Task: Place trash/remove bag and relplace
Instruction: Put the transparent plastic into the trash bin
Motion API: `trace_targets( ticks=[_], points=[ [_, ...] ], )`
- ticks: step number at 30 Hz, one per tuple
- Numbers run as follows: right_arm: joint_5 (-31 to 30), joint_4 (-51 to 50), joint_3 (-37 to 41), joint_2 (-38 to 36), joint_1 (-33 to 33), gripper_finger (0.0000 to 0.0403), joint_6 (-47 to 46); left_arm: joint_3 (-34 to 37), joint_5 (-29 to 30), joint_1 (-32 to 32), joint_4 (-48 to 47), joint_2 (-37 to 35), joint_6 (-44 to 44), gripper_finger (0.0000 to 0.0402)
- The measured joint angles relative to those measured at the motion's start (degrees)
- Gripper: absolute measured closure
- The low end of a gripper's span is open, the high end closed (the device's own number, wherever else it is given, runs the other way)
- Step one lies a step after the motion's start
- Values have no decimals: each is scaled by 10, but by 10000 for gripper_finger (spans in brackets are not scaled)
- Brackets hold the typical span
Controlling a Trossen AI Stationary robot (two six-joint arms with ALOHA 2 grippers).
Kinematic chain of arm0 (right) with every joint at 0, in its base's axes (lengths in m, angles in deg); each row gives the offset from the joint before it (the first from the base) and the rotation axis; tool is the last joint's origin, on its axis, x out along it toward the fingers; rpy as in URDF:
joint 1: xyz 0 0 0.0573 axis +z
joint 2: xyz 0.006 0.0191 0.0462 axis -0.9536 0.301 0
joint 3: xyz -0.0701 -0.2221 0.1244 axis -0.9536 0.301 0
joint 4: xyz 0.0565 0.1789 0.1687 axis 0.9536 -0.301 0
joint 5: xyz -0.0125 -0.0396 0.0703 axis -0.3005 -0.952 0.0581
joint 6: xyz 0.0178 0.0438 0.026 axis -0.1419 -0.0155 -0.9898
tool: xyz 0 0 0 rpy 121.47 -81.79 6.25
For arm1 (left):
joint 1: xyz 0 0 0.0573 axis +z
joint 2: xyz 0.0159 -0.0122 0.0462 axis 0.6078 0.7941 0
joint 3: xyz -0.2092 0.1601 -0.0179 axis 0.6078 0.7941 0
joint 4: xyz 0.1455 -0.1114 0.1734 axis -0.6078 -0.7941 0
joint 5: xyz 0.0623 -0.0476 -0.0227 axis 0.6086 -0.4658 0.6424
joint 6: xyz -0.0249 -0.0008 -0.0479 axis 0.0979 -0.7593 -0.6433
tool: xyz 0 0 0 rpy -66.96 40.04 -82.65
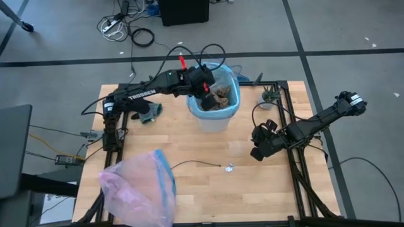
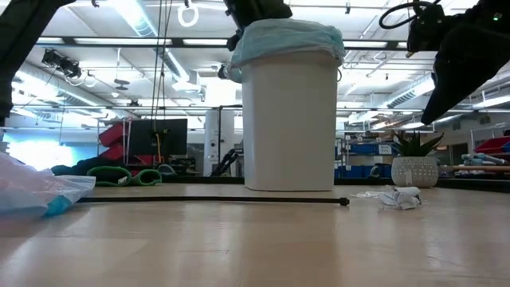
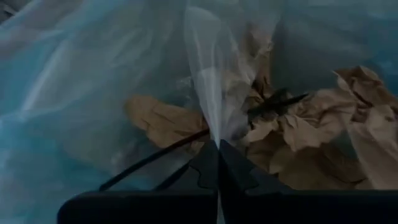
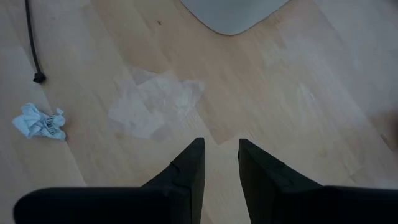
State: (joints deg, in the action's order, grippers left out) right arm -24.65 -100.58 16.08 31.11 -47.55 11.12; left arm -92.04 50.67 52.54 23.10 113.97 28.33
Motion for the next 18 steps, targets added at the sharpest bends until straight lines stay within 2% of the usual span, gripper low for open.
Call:
trace_targets(
  ticks=[4,7,13,18],
  points=[
    [1,0,0,0,0,319,3,0,-5,-3,13,0,8,388],
    [5,-1,0,0,2,317,0,-3,-5,-8,20,0,6,359],
    [7,2,3,0,13,316,-10,-6,-5,-18,16,0,-1,255],
    [26,69,50,0,18,315,-7,-6,-5,-20,7,0,-34,175]
  ],
)
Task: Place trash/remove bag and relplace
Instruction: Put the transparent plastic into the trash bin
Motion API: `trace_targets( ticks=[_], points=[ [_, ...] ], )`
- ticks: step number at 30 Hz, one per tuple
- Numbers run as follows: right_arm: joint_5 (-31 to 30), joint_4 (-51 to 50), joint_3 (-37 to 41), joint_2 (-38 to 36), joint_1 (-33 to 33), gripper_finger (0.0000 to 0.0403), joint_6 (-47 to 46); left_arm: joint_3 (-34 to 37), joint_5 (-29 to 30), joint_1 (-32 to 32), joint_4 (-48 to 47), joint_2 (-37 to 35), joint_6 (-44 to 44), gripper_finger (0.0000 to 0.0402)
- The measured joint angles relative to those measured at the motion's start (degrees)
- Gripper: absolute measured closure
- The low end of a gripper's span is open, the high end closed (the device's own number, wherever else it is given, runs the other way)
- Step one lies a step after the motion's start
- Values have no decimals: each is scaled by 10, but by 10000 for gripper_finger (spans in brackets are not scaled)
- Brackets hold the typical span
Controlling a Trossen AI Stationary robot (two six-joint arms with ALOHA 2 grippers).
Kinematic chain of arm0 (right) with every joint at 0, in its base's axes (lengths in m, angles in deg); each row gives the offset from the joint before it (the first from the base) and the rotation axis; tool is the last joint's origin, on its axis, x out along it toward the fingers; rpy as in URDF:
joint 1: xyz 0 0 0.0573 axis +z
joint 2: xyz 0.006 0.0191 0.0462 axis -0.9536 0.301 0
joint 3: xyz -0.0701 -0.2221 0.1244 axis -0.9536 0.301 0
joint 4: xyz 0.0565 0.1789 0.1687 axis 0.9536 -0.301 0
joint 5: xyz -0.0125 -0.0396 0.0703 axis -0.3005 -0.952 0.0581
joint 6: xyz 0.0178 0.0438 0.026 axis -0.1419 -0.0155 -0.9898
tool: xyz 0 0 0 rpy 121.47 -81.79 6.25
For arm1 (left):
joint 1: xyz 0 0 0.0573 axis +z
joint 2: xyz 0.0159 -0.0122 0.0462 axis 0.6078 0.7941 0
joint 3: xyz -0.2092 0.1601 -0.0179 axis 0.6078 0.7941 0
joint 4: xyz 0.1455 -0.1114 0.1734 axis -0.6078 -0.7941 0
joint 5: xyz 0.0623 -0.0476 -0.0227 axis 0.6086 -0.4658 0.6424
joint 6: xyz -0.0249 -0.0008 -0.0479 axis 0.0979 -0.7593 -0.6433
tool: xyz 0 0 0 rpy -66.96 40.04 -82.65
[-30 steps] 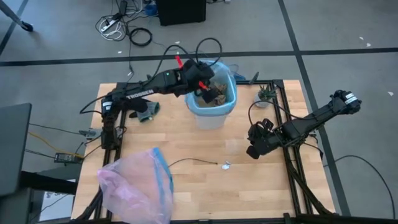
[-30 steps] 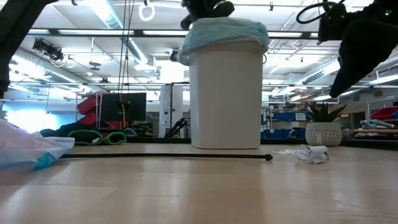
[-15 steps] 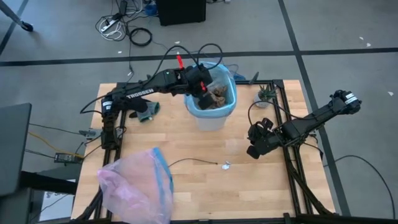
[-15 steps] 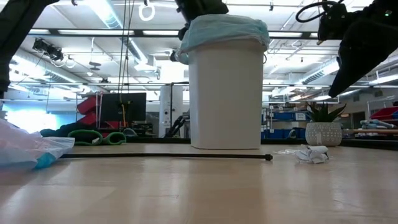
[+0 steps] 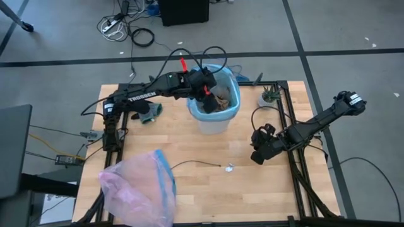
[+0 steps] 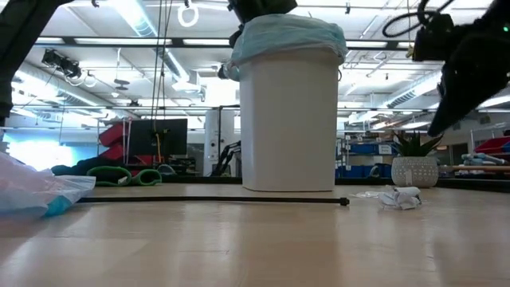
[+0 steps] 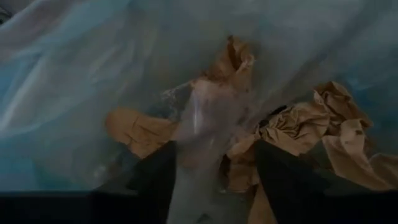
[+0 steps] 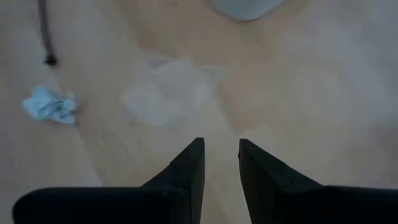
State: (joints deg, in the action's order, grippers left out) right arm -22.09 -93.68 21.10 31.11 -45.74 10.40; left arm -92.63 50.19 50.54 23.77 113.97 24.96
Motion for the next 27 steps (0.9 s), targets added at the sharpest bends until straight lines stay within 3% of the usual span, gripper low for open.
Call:
trace_targets(
  ticks=[5,13,16,22,27],
  points=[
    [52,149,89,0,0,315,14,-40,-9,-3,-22,-1,-35,143],
    [59,352,178,0,-8,303,85,-165,-8,-22,-17,-15,-29,152],
    [55,416,189,1,-27,273,150,-147,-9,-34,35,-47,-19,154],
    [54,470,190,34,-87,174,260,-155,-8,-57,36,-73,-8,154],
    [118,522,189,89,-145,114,299,-155,0,-69,-66,-75,-3,154]
  ],
)
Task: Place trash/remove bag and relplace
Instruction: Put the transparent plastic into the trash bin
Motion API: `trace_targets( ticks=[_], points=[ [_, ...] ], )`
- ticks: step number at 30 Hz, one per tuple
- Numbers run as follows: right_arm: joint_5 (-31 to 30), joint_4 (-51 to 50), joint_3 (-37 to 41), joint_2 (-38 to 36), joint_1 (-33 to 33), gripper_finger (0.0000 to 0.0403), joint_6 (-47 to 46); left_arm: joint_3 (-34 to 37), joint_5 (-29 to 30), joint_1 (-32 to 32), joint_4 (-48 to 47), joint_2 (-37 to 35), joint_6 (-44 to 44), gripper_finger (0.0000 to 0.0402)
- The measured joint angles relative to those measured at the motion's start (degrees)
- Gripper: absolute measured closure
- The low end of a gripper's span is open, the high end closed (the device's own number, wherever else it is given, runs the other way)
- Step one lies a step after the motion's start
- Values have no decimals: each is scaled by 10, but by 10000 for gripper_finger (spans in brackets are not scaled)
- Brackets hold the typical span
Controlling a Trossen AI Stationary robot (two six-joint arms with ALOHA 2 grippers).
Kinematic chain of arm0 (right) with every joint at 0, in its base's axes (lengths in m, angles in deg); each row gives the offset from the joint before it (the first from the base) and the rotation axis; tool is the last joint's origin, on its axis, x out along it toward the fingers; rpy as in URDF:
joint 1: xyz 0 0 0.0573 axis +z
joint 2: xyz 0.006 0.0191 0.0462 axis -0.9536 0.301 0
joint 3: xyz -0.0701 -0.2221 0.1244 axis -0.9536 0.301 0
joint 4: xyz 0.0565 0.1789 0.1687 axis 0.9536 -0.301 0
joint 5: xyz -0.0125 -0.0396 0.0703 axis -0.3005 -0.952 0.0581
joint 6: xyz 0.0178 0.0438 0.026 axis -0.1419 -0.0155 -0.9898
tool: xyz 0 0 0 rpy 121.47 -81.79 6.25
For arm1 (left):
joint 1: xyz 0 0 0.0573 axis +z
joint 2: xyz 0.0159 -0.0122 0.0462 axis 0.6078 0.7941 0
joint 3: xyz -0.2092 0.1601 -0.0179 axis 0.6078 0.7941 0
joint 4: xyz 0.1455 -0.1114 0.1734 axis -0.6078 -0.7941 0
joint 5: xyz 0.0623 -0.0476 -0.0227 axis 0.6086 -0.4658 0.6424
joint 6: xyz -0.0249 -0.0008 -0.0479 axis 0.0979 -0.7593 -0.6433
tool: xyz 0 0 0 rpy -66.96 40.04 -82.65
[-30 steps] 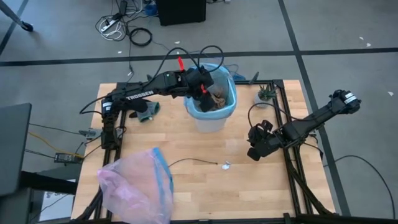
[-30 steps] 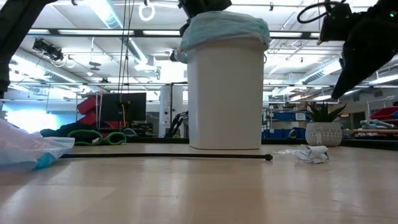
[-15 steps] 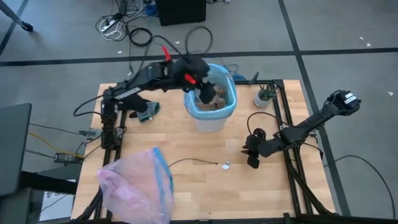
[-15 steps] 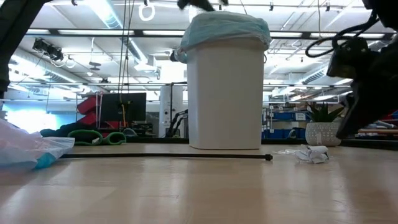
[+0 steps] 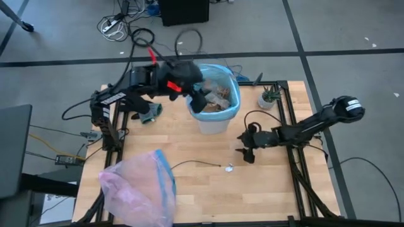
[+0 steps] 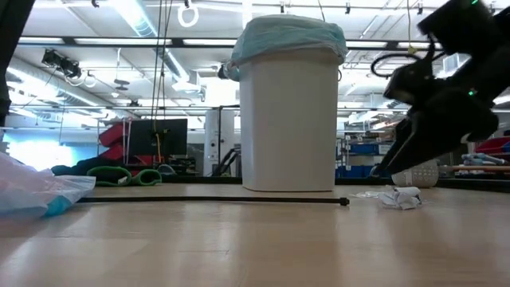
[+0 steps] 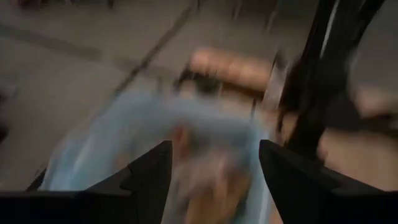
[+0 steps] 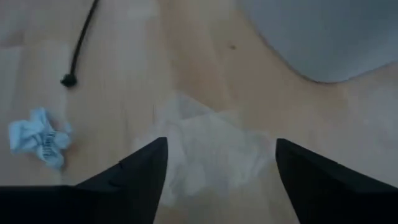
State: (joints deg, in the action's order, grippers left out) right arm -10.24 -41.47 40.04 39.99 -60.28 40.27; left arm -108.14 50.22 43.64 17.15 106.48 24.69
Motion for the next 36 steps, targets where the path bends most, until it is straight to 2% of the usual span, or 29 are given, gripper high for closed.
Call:
trace_targets(
  ticks=[5,11,14,17,22,24,30,34,36],
  points=[
    [54,45,0,69,-26,111,23,0,39,-9,-157,2,-58,154],
    [65,62,-3,177,-37,135,22,1,83,-40,-175,3,-102,154],
    [54,101,-8,224,-35,165,2,1,103,-51,-173,3,-124,154],
    [51,134,-7,245,-25,218,-15,1,107,-61,-172,3,-143,154],
    [98,146,-4,231,-15,357,-43,1,122,-79,-184,3,-164,154],
    [103,136,-4,221,-15,390,-61,1,128,-82,-194,3,-168,154],
    [107,105,-2,175,-4,401,-130,1,130,-86,-202,2,-167,154],
    [106,94,-8,98,18,403,-153,1,130,-86,-235,-2,-176,154],
    [83,81,-26,51,33,403,-160,1,130,-86,-255,-4,-190,154]
  ],
)
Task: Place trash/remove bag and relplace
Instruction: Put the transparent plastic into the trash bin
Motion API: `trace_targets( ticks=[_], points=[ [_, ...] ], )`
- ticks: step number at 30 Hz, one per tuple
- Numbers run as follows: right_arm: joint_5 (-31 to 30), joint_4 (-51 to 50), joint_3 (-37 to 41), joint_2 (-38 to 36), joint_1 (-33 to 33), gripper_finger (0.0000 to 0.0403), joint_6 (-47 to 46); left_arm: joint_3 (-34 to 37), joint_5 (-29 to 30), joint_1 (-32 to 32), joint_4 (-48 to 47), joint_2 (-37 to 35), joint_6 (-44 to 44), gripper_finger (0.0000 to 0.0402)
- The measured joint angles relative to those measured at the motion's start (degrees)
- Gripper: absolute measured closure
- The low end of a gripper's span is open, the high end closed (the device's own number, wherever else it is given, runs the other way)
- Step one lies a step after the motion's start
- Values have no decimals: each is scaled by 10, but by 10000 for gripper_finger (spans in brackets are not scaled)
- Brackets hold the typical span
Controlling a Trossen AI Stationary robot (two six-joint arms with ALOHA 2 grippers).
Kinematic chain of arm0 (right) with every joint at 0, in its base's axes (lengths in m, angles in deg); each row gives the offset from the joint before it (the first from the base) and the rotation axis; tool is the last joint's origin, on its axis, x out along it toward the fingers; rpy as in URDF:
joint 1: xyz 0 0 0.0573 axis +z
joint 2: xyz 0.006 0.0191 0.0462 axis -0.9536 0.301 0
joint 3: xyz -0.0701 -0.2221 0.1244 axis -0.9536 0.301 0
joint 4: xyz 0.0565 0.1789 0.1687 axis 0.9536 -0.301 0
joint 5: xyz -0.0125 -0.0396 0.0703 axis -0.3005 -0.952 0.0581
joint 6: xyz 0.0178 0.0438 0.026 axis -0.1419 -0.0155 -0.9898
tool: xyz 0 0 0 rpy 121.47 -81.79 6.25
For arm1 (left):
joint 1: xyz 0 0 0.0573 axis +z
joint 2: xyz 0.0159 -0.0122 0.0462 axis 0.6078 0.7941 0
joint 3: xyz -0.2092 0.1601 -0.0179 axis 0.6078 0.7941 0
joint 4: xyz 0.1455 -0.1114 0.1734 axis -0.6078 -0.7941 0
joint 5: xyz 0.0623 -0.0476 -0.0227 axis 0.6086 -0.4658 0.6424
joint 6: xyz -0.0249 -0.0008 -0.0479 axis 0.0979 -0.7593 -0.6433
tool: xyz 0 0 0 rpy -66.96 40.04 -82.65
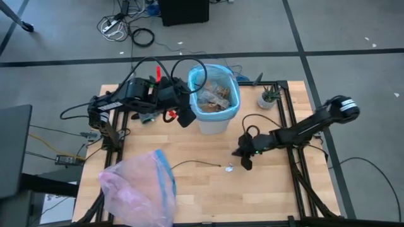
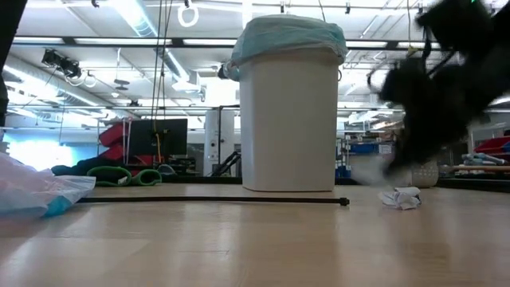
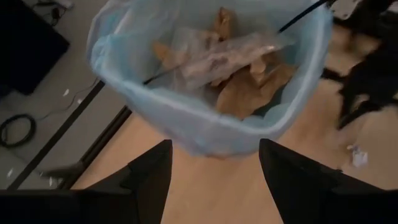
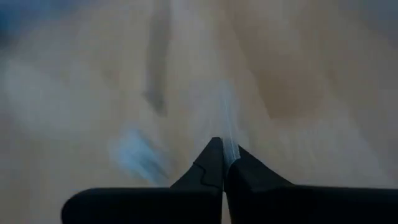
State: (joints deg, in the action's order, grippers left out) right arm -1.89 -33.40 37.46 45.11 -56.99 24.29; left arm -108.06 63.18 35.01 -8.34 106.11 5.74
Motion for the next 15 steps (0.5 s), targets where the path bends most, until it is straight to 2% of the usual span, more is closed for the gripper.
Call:
trace_targets(
  ticks=[2,7,11,15],
  points=[
    [-38,-41,-27,-51,14,403,-2,0,-1,-1,-17,-2,-10,154],
    [-122,-242,-124,-153,37,403,41,0,-5,-14,-20,-10,-19,154],
    [-141,-360,-223,-202,40,403,121,0,-5,-15,-20,-18,-19,154],
    [-153,-381,-319,-219,33,403,227,0,-19,-14,-8,-21,-30,154]
  ],
)
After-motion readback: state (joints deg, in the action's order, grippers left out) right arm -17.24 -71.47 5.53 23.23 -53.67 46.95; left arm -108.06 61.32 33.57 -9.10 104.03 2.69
